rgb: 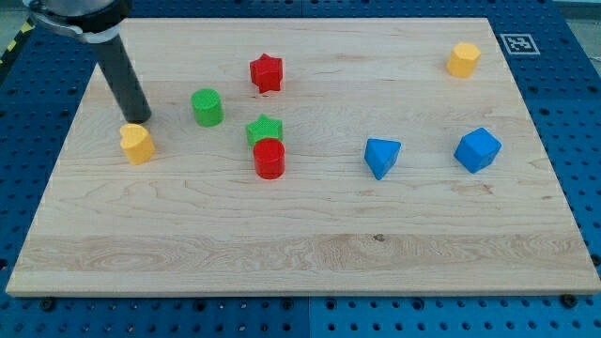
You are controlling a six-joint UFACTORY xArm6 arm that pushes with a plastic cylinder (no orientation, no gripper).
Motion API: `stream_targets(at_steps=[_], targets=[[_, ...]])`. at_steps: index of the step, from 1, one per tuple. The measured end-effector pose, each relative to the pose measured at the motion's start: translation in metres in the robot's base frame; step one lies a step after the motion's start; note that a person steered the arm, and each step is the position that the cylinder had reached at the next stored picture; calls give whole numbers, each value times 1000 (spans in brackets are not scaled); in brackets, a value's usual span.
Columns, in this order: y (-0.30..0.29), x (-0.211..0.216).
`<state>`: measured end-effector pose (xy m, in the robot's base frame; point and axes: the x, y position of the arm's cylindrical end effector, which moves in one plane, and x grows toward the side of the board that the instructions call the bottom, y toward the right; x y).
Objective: Place the green circle above the green star
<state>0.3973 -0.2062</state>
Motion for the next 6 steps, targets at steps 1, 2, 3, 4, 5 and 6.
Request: stream_targets(at_steps=[1, 2, 3, 4, 5, 6], targets=[[42, -22], [74, -23], [46, -23], [18, -4], [33, 8], [88, 7]])
